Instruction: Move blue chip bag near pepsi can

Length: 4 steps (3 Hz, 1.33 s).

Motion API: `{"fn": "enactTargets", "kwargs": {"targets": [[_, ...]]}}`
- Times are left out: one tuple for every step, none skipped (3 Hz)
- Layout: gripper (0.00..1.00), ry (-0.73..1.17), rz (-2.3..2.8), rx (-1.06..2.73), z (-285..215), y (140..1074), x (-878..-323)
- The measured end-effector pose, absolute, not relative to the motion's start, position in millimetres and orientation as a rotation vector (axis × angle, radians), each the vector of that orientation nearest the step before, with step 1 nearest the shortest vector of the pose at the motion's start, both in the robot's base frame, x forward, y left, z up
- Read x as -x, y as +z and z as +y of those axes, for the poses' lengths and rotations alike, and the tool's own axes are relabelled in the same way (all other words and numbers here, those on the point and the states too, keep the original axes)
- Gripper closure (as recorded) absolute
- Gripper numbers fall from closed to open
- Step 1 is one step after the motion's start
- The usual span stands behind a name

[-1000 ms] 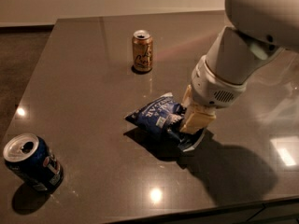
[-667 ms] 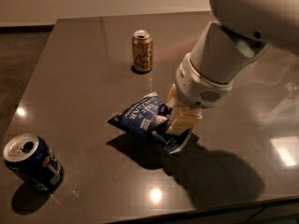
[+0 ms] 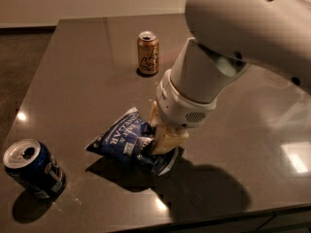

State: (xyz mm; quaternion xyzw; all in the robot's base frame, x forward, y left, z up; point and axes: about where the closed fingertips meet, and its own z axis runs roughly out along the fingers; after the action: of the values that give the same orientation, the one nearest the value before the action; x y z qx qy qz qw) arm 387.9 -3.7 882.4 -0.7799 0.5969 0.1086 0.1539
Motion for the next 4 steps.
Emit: {"fn": "enactTargets", "kwargs": {"targets": [[1.00, 0.319, 1.616, 2.295, 6.3, 873.8, -378.6], [1.00, 0.331, 1.536, 2.342, 12.5, 869.7, -368.5], [0.82, 0.333, 1.497, 2.370, 17.3, 868.1, -362.3], [0.58, 0.333, 1.477, 2.379, 21.6, 867.3, -358.8]]}}
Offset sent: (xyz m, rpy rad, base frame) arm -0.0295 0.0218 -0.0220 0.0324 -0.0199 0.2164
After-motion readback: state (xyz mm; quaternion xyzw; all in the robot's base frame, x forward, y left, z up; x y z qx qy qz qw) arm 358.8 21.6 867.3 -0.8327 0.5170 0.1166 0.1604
